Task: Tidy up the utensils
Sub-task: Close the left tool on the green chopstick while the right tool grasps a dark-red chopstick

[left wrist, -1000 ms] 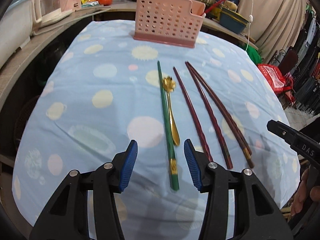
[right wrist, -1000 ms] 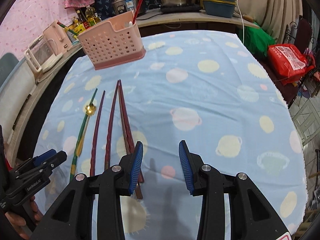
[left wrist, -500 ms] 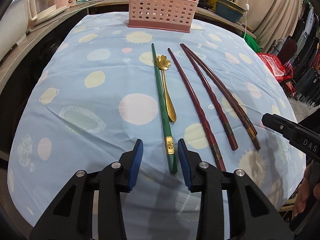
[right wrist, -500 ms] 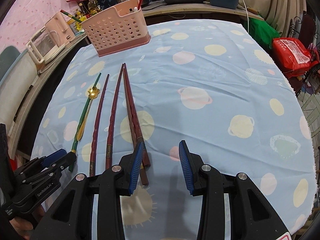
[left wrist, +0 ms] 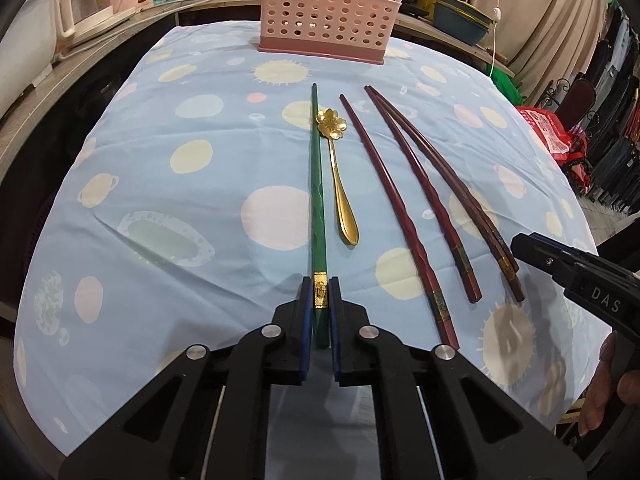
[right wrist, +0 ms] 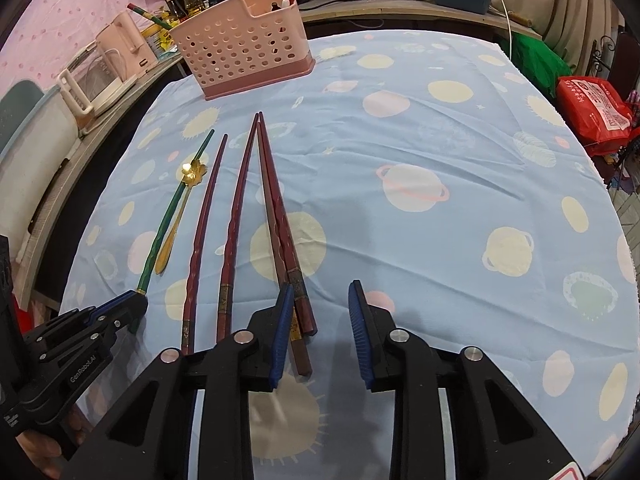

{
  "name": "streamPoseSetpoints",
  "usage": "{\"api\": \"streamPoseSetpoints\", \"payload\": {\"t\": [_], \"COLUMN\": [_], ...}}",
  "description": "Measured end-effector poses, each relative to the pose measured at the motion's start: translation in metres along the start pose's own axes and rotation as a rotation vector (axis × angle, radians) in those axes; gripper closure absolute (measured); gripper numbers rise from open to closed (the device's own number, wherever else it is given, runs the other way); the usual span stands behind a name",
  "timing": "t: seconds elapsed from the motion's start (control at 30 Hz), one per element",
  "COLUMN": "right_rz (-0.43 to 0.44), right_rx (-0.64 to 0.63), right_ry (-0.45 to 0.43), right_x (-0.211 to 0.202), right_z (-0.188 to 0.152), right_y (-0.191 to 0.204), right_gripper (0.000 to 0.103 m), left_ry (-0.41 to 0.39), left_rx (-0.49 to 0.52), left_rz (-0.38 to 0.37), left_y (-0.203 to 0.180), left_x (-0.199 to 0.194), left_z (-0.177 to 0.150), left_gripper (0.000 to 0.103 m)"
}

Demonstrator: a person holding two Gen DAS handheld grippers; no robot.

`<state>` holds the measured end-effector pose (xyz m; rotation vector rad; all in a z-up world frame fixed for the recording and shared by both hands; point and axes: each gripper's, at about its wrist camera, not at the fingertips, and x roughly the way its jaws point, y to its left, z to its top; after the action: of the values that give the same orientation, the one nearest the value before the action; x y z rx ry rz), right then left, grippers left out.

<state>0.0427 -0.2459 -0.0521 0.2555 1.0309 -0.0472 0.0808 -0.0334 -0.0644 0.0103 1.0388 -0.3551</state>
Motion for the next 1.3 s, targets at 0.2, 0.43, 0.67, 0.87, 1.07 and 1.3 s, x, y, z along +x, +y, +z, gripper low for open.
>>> {"api": "streamPoseSetpoints", "payload": {"t": [0.2, 0.43, 0.67, 0.87, 1.07, 1.3], "right_rz": [0.000, -0.004, 0.004, 0.026, 0.018, 0.010], "right_rx": [-0.014, -0.039, -0.057, -0.027, -0.012, -0.048], "right_ry": [0.012, 0.008, 0.024, 0.016, 0.019, 0.028], "right_x": [0.007, 0.009, 0.016, 0.010, 0.010, 0.015], "right_z": [-0.001, 0.000, 0.001, 0.004, 0.006, 0.001], "right_y": [0.003, 0.009, 0.014, 0.009, -0.001, 0.005], "right_gripper": [0.084, 0.084, 0.086, 0.087, 0.087, 0.087], "left_ry": [-0.001, -0.004, -0.007, -0.009, -0.009, -0.009], "left_rx": [0.000, 0.001, -0.004, -0.005, -0.006, -0.005], "left_rz": [0.002, 0.003, -0.004, -0.009, -0.012, -0.012], "left_y": [-0.001, 0.000, 0.001, 0.001, 0.001, 0.002], "left_x": [0.001, 0.001, 0.002, 0.001, 0.001, 0.001], "left_z": [0.000, 0.001, 0.001, 0.000, 0.001, 0.001], "left_gripper": [0.096, 0.096, 0.096, 0.096, 0.095, 0.095]}}
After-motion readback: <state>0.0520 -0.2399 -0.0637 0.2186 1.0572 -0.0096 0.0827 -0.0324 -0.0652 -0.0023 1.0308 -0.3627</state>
